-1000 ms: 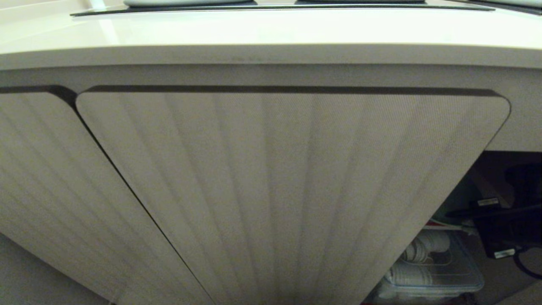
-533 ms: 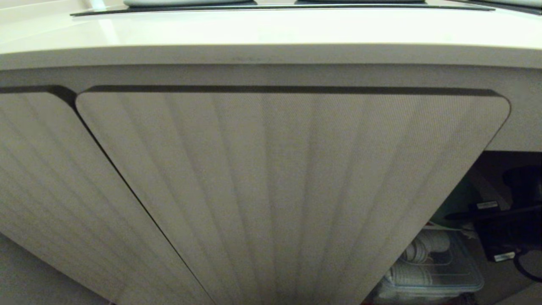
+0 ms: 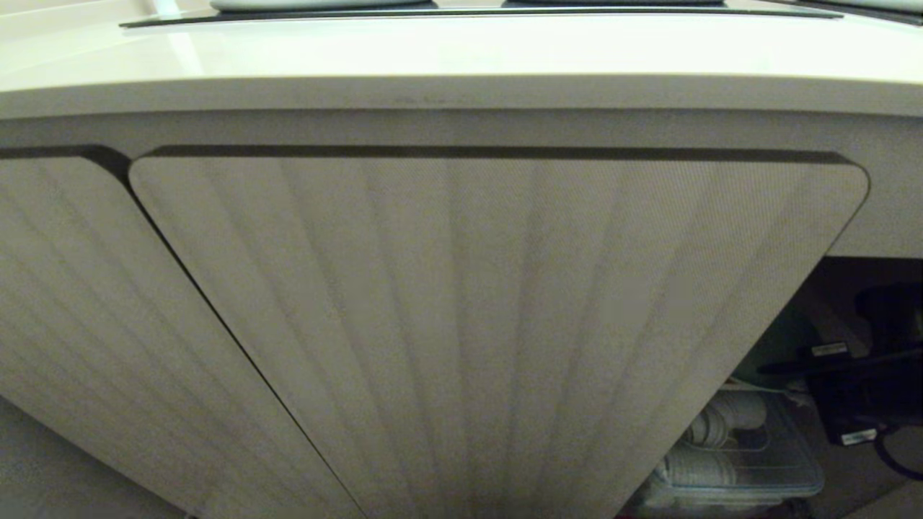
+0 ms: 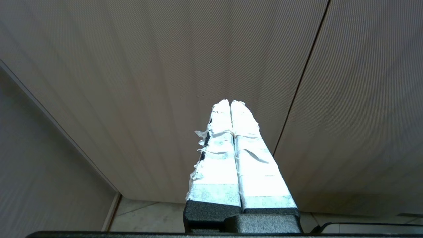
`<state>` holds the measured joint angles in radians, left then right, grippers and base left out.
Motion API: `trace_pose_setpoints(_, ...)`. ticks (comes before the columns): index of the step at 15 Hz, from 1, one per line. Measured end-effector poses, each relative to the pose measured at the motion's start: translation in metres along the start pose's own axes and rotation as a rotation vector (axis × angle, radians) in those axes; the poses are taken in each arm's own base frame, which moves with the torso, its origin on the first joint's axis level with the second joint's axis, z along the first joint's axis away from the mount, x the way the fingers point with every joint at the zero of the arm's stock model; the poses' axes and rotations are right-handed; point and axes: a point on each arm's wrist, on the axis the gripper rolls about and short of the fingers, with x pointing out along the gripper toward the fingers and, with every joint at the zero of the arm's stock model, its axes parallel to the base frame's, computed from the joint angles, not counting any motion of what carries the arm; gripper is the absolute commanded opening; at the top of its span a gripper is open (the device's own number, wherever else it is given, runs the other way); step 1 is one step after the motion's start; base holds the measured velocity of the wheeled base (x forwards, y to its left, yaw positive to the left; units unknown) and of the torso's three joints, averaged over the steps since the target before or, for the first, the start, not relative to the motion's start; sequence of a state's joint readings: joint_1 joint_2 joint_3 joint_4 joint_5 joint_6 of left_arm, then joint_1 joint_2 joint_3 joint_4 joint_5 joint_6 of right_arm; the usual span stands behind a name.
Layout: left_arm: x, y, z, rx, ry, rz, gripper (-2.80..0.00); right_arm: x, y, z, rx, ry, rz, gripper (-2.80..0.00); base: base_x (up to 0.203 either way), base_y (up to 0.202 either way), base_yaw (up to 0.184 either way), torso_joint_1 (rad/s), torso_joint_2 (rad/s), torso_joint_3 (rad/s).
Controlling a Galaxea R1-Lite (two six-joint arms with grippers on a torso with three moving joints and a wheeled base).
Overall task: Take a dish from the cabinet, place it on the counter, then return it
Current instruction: Put it back into the cabinet
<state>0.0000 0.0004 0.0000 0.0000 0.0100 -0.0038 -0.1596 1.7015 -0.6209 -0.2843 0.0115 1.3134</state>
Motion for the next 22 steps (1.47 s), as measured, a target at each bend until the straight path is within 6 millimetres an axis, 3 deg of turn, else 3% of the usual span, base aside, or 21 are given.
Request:
trace_pose_setpoints(1,0.0000,0.0000,0.0000,0.000,0.000,0.000,-2.80,0.0000,0.0000,0.0000,0.000,0.000,0.001,-2.80,0.000,0.000,0.000,0.000,0.00,0.000)
trace_pose_setpoints(2,0.0000,0.0000,0.0000,0.000,0.000,0.000,-2.80,0.0000,0.0001,0.0000,0.000,0.000,0.001,0.00,0.000,0.000,0.000,0.000,0.00,0.000)
trace_pose_setpoints(22,0.0000,0.0000,0.0000,0.000,0.000,0.000,-2.80,-0.0040,0.0001,-0.0011,-0.009,-0.041,0.001,0.00,0.000,0.000,0.000,0.000,0.00,0.000)
